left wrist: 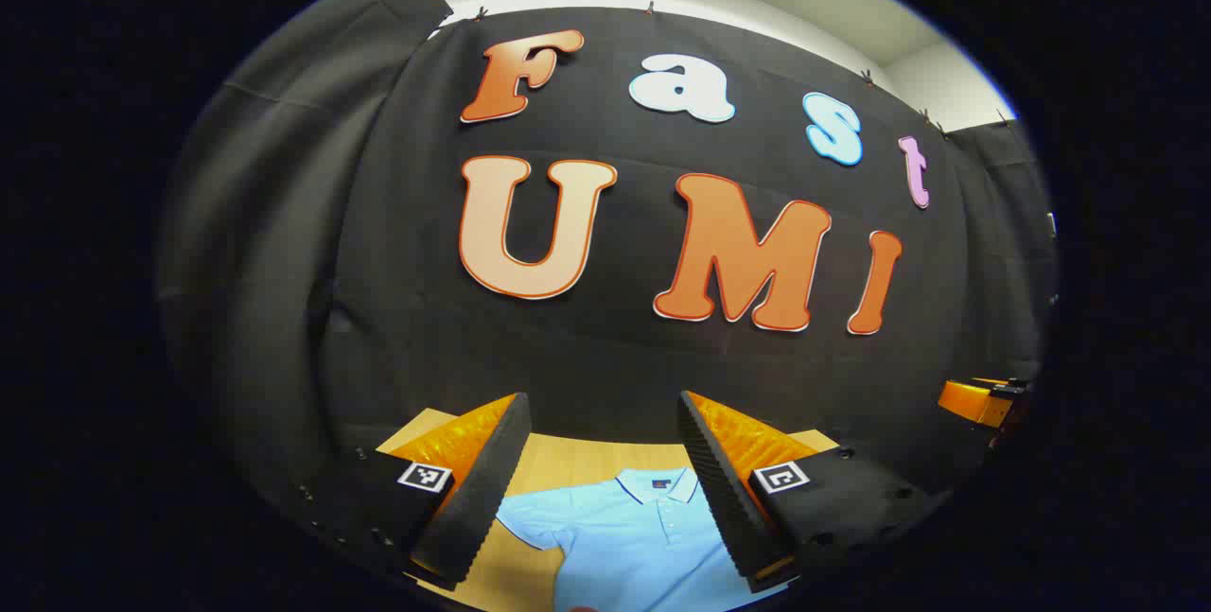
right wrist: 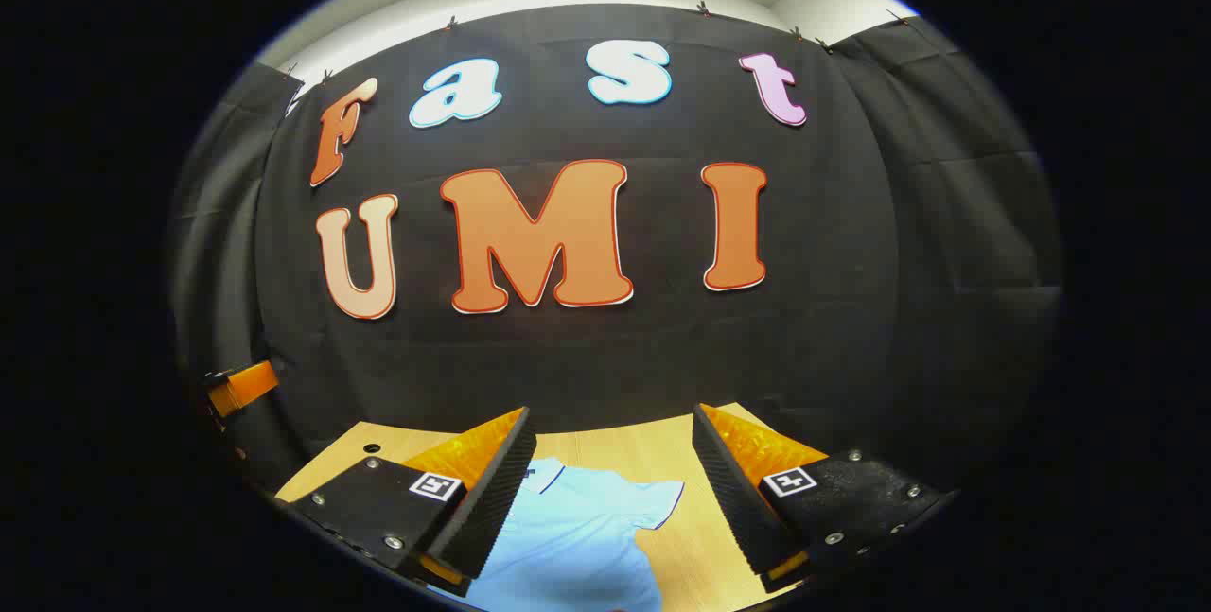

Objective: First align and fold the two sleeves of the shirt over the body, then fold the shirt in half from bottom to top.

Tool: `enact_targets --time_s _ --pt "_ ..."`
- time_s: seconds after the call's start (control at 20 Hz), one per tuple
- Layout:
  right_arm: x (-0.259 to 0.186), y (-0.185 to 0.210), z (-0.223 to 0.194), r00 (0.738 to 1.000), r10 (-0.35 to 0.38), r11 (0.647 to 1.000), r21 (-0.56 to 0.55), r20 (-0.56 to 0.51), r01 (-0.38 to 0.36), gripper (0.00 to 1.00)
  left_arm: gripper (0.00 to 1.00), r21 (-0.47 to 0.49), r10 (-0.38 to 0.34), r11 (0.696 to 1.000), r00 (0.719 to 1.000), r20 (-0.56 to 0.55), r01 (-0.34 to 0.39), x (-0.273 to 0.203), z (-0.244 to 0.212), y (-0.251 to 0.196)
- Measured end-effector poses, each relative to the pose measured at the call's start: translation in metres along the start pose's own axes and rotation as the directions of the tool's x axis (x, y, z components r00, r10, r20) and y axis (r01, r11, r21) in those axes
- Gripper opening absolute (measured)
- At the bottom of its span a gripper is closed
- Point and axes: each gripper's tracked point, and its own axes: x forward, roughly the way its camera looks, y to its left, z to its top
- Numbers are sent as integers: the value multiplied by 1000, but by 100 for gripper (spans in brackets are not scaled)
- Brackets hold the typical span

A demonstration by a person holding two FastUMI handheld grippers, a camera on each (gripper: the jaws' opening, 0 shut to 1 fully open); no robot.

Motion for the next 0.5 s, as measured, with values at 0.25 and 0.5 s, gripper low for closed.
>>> enact_targets --time_s 0.25,0.5 --pt "33 -1 -2 1000 2 1000 -11 -15 -3 100 100 31 32 999 999 -4 -32 23 5 7" --pt "67 -5 1 999 36 999 -38 -21 -36 100 100 61 100 993 995 -9 -99 40 7 9"
